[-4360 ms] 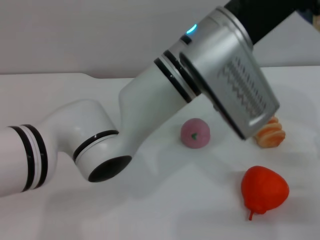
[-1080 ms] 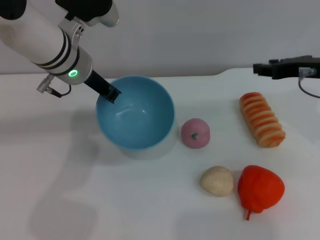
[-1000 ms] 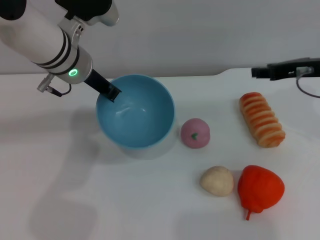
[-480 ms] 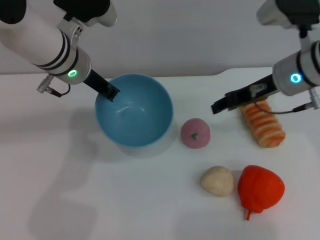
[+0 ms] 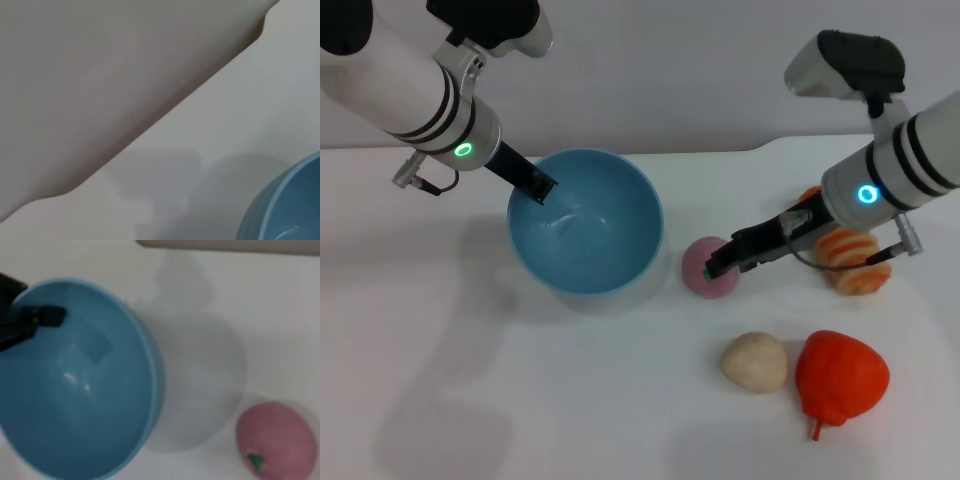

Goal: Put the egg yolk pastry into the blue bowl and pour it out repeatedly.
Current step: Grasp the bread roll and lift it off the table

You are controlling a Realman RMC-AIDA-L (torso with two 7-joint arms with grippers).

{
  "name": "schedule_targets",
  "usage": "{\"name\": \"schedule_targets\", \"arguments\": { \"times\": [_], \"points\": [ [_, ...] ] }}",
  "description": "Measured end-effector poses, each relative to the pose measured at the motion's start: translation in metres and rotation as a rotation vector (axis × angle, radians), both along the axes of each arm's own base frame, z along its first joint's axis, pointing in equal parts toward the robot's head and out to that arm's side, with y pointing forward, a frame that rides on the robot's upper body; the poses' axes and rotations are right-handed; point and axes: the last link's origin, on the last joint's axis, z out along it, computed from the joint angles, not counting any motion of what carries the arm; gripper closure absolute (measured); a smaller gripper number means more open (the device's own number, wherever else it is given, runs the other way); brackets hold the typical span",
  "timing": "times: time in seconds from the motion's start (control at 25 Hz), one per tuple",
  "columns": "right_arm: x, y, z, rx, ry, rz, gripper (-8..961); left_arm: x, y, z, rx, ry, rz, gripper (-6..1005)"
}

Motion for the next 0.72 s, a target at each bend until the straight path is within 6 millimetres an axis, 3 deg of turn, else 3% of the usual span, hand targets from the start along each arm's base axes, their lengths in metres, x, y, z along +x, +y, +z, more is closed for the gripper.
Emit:
{"name": "schedule_targets", "arguments": {
  "times": [0.36,0.72],
  "points": [
    [0.003,-0.014,-0.004,-0.082,0.006,-0.078,527,0.000,0.001,0.000,0.006,-0.001,-0.004,1000],
    [0.026,-0.026,0.002,-0.117,-0.092,-0.164,527,0.001,0.001,0.000,0.006,0.000,-0.010,999]
  ]
}}
